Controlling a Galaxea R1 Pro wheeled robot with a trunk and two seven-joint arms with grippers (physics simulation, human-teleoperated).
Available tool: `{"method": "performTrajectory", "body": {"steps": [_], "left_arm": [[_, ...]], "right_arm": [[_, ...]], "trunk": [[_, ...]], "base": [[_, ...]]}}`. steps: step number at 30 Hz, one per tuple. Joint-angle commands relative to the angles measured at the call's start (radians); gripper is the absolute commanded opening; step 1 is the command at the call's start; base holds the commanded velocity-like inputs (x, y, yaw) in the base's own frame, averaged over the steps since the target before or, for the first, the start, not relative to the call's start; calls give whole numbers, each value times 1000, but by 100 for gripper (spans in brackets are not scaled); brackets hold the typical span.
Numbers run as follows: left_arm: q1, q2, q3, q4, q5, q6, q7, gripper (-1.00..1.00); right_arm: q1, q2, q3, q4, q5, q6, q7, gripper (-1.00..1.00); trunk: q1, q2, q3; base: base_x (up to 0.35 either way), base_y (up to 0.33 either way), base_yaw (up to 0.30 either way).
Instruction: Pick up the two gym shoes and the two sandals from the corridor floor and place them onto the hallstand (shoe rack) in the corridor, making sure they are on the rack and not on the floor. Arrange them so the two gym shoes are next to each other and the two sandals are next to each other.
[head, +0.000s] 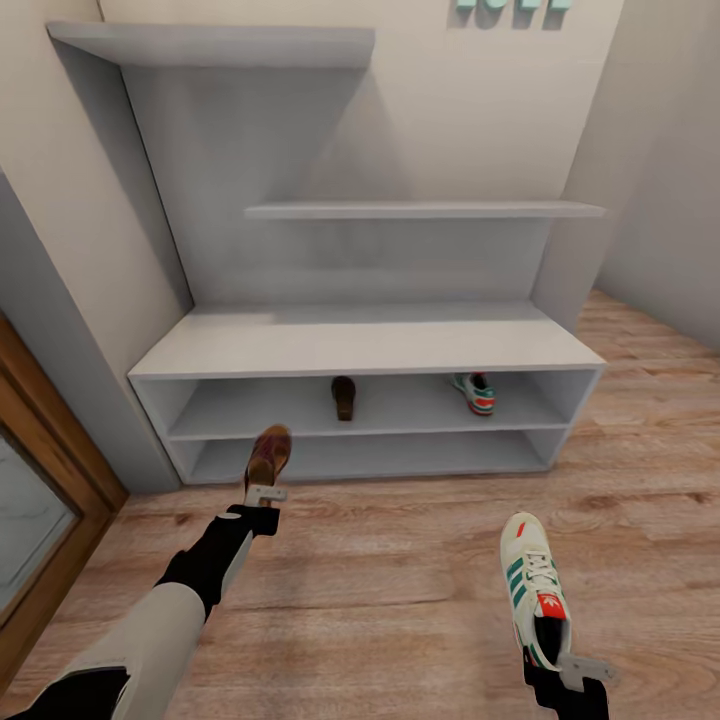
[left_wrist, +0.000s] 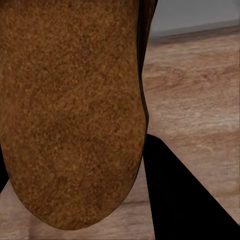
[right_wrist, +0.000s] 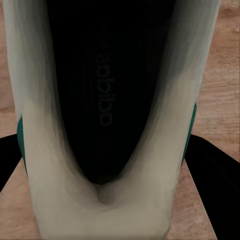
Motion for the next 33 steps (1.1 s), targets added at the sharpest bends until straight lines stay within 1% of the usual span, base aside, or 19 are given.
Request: {"method": "performTrajectory", "body": {"steps": [1,14,21,25,27,31,33], "left_arm": [[-1,-1,7,-2,-12,5,-4,-100],[0,-4,7,-2,-12,2,-3,-100],[-2,-1,8,-2,-12,2,-2,-100],[1,0,11,-4,-13,-4,0,-100],[2,0,9,-22,-12,-6,5,-100],[3,0,6,-88,-12,1,8,-100],[4,0,6,-100,-13,4,7,-100]], "right_arm": [[0,0,2,1,-9,-4,3,-100],[-1,1,2,0,-9,-3,3,-100],[0,1,2,0,-9,-2,3,-100],[-1,3,2,0,-9,-2,3,-100],[0,3,2,1,-9,-2,3,-100],[0,3,2,1,-9,-2,3,-100],[0,3,2,1,-9,-3,3,-100]], "trunk": [[0,0,-1],[0,0,-1],[0,0,-1],[0,0,-1],[0,0,-1],[0,0,-1],[0,0,-1]], "base": [[326,0,0],[334,-33,-5],[337,-28,-210],[291,-2,-75],[103,0,-14],[30,0,-4],[7,0,-1]]}}
